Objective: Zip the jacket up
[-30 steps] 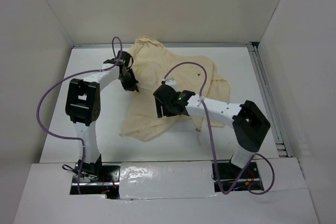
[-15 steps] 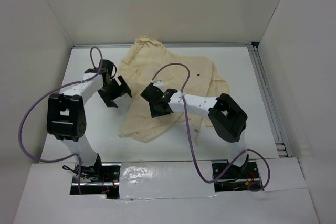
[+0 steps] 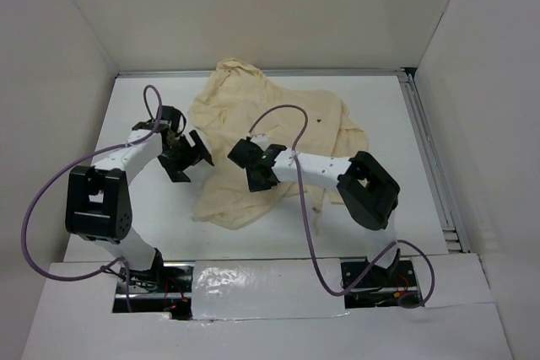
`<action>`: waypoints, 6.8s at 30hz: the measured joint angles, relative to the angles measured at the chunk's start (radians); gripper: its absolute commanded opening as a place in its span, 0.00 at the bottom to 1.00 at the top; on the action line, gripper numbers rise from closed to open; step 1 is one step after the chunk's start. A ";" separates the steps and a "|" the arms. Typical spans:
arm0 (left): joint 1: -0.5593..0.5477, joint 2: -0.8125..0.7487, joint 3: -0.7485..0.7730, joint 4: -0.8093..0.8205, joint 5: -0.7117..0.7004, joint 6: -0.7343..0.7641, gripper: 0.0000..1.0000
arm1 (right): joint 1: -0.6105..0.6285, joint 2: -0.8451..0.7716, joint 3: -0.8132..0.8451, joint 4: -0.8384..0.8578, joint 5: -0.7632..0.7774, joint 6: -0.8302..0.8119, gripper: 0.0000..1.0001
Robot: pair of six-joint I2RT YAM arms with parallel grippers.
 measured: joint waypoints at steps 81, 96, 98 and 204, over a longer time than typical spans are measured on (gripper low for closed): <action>-0.390 -0.042 0.082 -0.129 -0.097 -0.024 0.99 | -0.100 -0.606 -0.544 0.236 -0.285 0.108 0.65; -0.390 0.003 0.279 -0.340 -0.298 -0.135 0.99 | -0.460 -0.684 -0.675 0.105 -0.257 -0.065 0.61; -0.371 -0.002 0.320 -0.354 -0.327 -0.146 0.99 | -0.460 -0.661 -0.675 0.106 -0.271 -0.087 0.61; -0.776 -0.118 0.112 0.095 -0.311 -0.263 0.00 | -0.469 -1.089 -0.982 0.555 -0.588 -0.093 0.00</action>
